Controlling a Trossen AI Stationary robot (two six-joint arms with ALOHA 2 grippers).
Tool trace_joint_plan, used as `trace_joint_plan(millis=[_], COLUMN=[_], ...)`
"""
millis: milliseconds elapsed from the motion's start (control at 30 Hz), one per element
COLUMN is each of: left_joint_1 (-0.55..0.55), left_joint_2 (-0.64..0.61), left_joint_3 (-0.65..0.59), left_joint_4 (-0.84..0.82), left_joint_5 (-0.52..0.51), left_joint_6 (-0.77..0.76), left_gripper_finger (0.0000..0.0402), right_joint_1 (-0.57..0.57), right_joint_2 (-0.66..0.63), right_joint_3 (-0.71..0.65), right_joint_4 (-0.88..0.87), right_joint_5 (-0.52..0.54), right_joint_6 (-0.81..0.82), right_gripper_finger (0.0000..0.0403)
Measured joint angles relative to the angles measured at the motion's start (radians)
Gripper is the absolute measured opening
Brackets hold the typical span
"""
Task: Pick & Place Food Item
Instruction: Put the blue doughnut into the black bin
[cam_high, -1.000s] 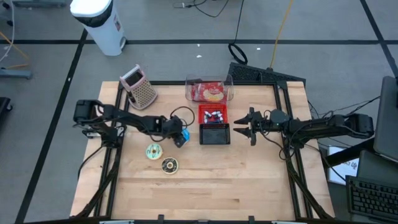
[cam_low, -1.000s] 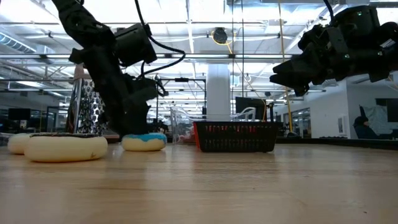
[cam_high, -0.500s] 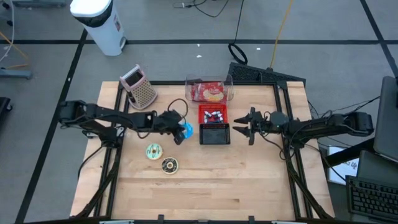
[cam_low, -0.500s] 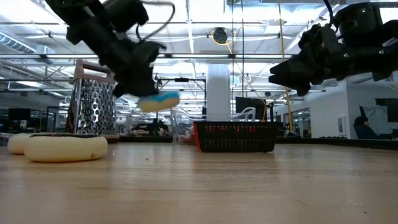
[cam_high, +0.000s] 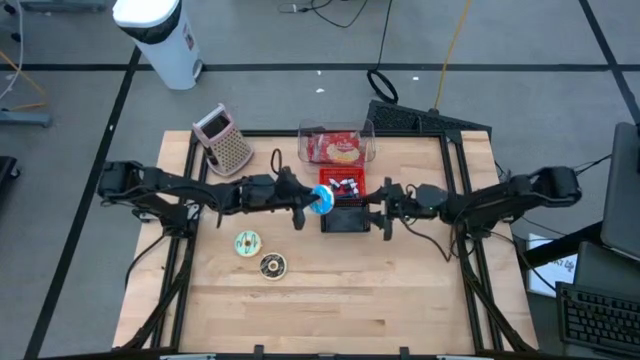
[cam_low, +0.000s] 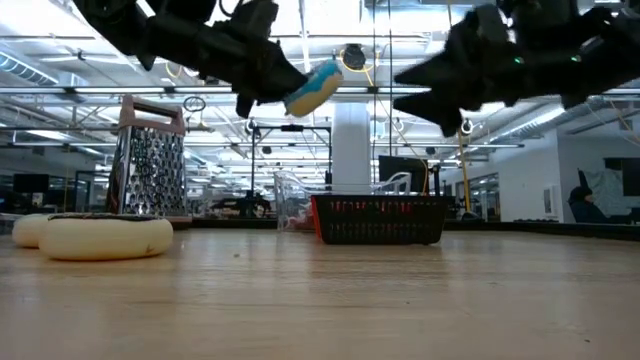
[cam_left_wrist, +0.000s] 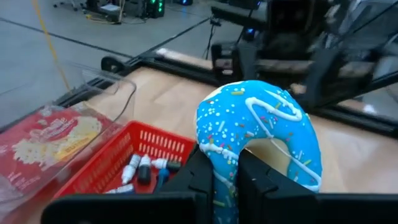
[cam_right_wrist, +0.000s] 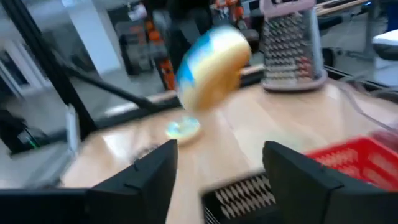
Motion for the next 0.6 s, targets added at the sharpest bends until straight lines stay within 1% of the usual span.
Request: trace_joint_plan(millis=[67,133,267,367,467,600], left_joint_1=[-0.001,-0.001,-0.001,-0.008,-0.024,-0.050], left_joint_2=[0.024,0.040,0.074,0.093,0.093,0.095], left_joint_3=[0.000,0.000,0.000,0.000,0.000,0.000], left_joint_4=[0.018,0.022,0.024,0.034,0.035,0.037], left_joint_5=[-0.018,-0.031,-0.045,-0.046,-0.052,-0.110], left_joint_6=[0.005,0.005,0.005,0.020,0.068,0.155], left_gripper_finger=[0.0036,0.0036,0.0036,0.0035,0.0035,0.0035], right_joint_1=[0.005,0.009,0.013,0.008,-0.001,-0.011], right_joint_2=[0.049,0.088,0.155,0.202,0.242,0.291], right_joint_3=[0.038,0.074,0.128,0.158,0.183,0.223], right_joint_4=[0.035,0.045,0.044,0.044,0.042,0.042], right_joint_5=[-0.004,-0.012,-0.030,-0.027,-0.027,-0.028], right_joint_6=[0.039,0.044,0.052,0.098,0.127,0.164], right_gripper_finger=[0.0244,0.0259,0.0275,0.0276,0.0271,0.0266])
